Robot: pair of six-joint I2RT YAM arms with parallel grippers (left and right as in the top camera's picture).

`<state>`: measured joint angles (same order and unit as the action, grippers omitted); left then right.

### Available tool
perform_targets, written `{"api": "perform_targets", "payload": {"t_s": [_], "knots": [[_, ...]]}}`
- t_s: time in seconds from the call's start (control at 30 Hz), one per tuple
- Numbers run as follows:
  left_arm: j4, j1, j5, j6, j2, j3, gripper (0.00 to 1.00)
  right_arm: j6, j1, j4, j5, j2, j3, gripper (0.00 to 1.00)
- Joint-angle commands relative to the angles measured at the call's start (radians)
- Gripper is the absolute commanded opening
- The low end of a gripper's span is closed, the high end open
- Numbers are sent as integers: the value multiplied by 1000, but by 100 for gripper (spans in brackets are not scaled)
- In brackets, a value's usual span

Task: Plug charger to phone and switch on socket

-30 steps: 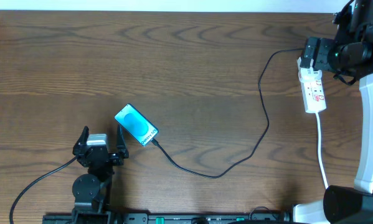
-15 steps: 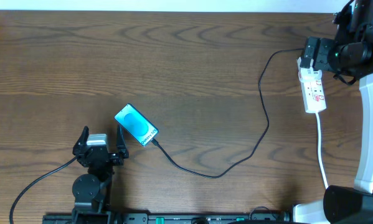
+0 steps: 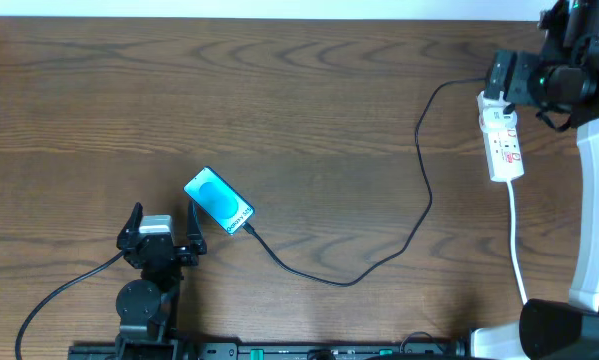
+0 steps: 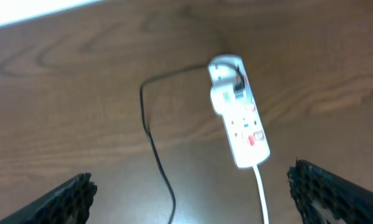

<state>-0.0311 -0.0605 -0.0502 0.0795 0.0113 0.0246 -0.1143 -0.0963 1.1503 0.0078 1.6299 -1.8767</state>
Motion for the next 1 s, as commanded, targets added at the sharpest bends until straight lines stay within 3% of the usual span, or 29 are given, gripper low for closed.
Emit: {"api": "perform_targets", "payload": {"t_s": [0.0, 0.3, 0.97], "knots": [[-40, 5, 6, 13, -6, -20, 83, 8, 17, -62, -26, -84, 43, 99], [-40, 5, 6, 13, -6, -20, 83, 99, 115, -418, -45, -366, 341, 99], [-40, 5, 6, 14, -6, -20, 83, 246, 147, -1221, -45, -1208, 1403, 99]]}}
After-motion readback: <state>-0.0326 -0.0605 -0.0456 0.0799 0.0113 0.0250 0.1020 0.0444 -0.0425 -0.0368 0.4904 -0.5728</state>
